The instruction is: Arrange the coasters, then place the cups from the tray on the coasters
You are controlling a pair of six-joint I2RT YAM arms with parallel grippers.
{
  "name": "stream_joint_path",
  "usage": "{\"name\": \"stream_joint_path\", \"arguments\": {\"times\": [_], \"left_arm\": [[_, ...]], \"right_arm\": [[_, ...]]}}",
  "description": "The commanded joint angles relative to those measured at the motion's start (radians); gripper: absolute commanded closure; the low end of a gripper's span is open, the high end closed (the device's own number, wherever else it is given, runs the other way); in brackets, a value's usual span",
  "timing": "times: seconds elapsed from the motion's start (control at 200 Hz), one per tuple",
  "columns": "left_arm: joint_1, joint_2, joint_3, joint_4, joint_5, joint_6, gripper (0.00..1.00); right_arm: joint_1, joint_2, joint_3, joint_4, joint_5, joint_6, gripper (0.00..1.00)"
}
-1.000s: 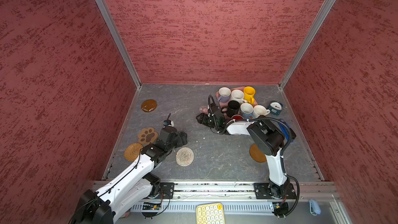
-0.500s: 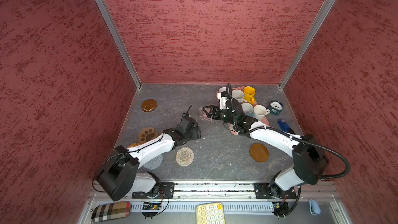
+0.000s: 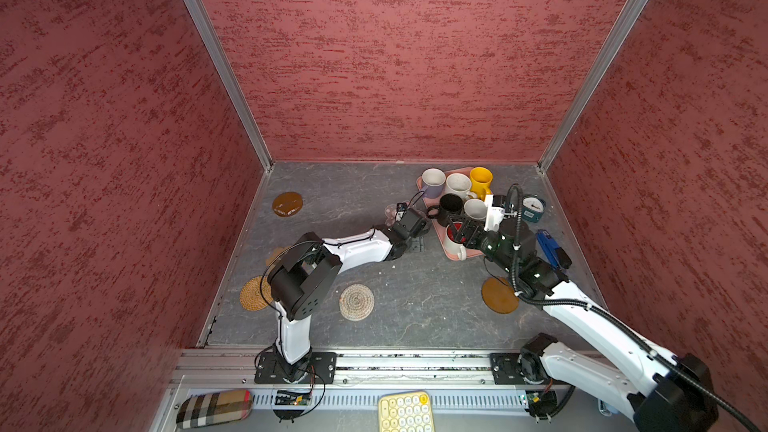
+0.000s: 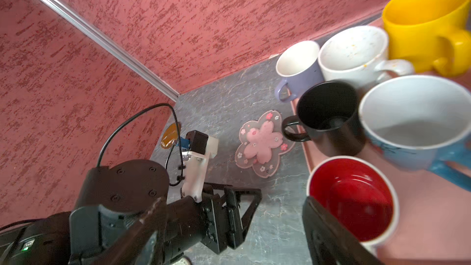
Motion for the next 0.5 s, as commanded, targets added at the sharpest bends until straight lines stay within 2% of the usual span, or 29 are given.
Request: {"name": "stream_joint_path", "arguments": {"times": [0.0, 0.23, 0.491], "left_arm": [[0.001, 0.040, 0.061, -0.064, -0.075, 0.024, 0.22], [0.004, 0.134, 0.147, -0.095, -0.074, 0.033, 0.23], [0.010, 0.212, 0.226, -0.142, -0.108, 0.055, 0.24]], "right_arm": [[-0.022, -0.054, -0.027, -0.056, 0.104, -0.052, 0.14], [-0.067, -0.160, -0.073, -0.056, 0.138, -0.062, 0.11], [-0.078, -0.180, -0.099, -0.037, 0.129, -0.050, 0.10]]}}
